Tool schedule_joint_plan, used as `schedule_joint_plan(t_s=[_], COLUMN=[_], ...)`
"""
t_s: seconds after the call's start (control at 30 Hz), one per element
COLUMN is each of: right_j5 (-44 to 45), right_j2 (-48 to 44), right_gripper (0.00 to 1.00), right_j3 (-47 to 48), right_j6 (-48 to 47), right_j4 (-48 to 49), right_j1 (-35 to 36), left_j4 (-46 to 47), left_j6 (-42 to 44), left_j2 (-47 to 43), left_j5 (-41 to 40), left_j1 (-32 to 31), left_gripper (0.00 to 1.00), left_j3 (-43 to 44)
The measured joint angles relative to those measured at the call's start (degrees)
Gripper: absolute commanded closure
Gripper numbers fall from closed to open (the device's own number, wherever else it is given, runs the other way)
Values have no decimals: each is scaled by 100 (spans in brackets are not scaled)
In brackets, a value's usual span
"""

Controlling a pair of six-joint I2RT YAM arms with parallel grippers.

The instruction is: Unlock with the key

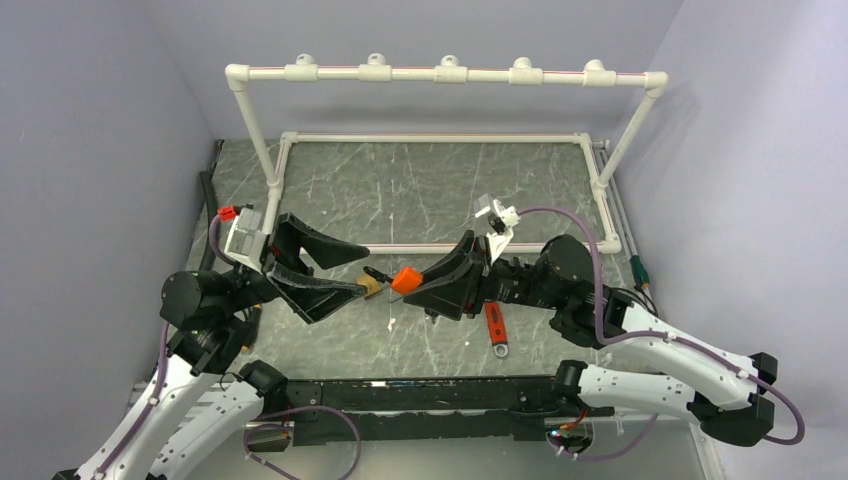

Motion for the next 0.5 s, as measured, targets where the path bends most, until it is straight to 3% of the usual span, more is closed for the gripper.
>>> schedule_joint_plan(t_s=[0.43,0.5], right_j5=[-223,-225], right_j2=[225,236], right_gripper=[100,100], right_j3=[0,2], right_j6=[101,116], right_j4=[282,341], right_j1=[0,0], left_j4=[-72,-101], left_j6=[15,15], left_j2=[140,151], left_j5=[55,57], left_j1=[0,0], left_gripper=[52,60], left_j3=[0,-2])
